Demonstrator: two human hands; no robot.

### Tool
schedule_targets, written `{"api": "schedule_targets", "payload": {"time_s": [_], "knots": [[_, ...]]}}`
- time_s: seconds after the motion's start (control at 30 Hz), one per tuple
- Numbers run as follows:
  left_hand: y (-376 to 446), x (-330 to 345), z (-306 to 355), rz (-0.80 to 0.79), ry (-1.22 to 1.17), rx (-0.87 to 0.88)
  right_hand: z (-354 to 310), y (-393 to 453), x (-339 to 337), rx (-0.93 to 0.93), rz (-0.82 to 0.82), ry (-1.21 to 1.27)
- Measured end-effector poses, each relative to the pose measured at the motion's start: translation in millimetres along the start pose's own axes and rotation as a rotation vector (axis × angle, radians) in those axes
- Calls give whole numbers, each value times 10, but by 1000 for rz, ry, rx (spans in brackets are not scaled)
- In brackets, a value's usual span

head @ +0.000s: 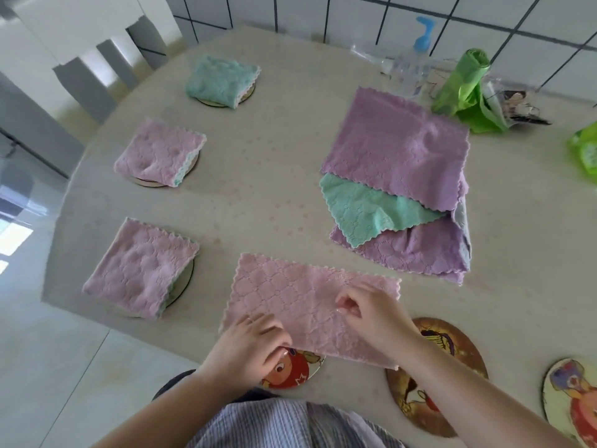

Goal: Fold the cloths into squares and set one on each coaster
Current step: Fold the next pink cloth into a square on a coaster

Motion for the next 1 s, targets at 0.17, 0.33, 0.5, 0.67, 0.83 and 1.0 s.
{"api": "schedule_targets", "payload": {"time_s": [0.17,0.33,0.5,0.67,0.83,1.0], "knots": [[99,156,185,38,-21,7,-207,553,-60,-46,106,-110],[80,178,196,83,-51,-49,-275,727,-8,23,-14,-233],[102,125,242,101,-22,-92,-335,690,-102,-34,-56,-164],[-9,-100,169,203,-208,-289,-197,452,-351,-18,7,216],[-10,-219,77,221,-903,-772,-137,221,-425,18,124,424],[106,-215,159,158,-1472,-944,-180,-15,-280,35,65,658]]}}
Point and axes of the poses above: each hand's wrist, its own y-axis towards the middle knuckle, its own x-axis out of the palm, z = x × y, the point moved 4 cm from there along y, towards the middle knuckle, and after that the axes turned 4 degrees about y, right-handed, at the moved point
